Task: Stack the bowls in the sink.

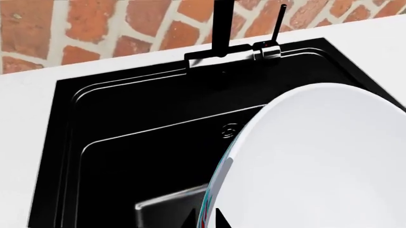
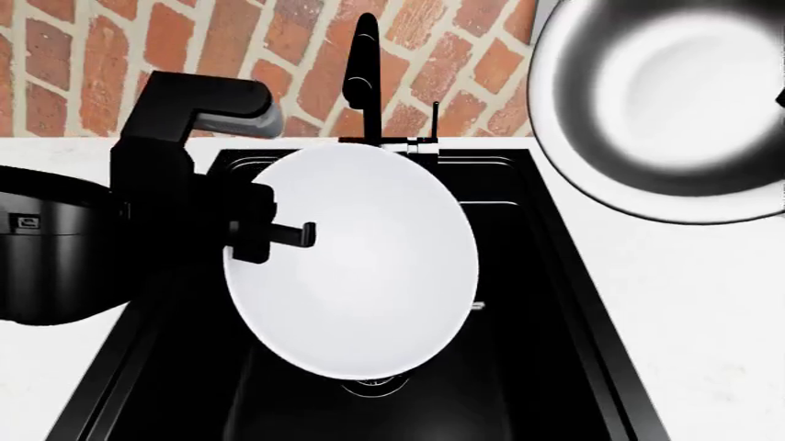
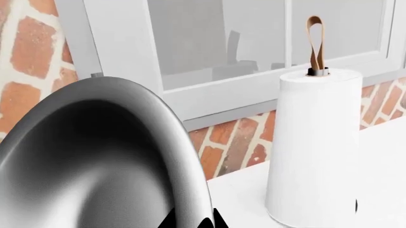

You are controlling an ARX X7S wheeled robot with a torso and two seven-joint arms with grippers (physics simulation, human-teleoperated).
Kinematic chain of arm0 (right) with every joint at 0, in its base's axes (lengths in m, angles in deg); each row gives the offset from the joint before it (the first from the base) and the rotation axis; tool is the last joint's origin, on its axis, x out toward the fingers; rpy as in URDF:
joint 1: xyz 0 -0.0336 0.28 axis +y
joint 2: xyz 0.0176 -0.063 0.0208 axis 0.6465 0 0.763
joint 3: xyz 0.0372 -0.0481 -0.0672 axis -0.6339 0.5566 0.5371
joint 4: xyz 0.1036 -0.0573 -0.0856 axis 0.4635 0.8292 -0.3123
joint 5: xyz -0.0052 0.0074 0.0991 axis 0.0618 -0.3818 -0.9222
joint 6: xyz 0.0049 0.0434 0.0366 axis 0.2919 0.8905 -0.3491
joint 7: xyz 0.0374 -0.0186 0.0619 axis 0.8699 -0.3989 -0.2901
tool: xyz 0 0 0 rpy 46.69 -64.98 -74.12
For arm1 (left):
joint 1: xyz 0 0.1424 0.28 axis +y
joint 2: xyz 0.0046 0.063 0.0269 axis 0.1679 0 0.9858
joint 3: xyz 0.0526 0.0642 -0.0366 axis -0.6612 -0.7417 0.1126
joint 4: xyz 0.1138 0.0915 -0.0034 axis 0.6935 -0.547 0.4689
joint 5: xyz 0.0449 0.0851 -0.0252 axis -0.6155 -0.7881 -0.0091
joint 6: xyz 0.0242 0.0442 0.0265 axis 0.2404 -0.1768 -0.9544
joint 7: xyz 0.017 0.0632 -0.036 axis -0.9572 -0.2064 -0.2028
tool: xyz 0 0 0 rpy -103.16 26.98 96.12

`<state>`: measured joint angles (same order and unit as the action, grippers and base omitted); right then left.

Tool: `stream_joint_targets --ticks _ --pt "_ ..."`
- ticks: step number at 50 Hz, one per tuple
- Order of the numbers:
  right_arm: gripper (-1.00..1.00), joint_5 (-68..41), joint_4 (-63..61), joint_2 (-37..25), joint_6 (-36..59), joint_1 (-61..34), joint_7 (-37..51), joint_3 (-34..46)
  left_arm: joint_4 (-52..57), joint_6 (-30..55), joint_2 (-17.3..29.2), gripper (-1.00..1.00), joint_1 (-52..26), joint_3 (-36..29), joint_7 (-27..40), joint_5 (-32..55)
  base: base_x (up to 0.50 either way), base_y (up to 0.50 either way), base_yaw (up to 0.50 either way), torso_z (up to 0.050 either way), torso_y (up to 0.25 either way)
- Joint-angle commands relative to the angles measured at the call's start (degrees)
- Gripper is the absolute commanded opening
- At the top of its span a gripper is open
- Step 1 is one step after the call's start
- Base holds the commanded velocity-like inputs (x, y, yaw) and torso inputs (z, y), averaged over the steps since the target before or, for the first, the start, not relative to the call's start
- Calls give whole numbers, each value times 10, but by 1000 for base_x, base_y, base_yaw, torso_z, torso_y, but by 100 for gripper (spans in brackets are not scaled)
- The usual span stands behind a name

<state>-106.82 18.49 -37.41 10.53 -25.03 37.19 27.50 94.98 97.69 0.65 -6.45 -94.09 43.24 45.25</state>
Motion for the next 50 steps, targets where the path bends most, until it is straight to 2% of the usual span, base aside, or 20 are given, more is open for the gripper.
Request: stream_joint_targets --ticks 1,50 --pt "-100 8 1 -1 -4 -1 -5 -6 0 -7 -8 -100 15 0 -19 -10 0 0 0 0 0" --pt "-100 28 -6 0 -30 35 -21 -10 -23 -2 -35 -100 72 -42 -43 -61 0 0 0 0 1"
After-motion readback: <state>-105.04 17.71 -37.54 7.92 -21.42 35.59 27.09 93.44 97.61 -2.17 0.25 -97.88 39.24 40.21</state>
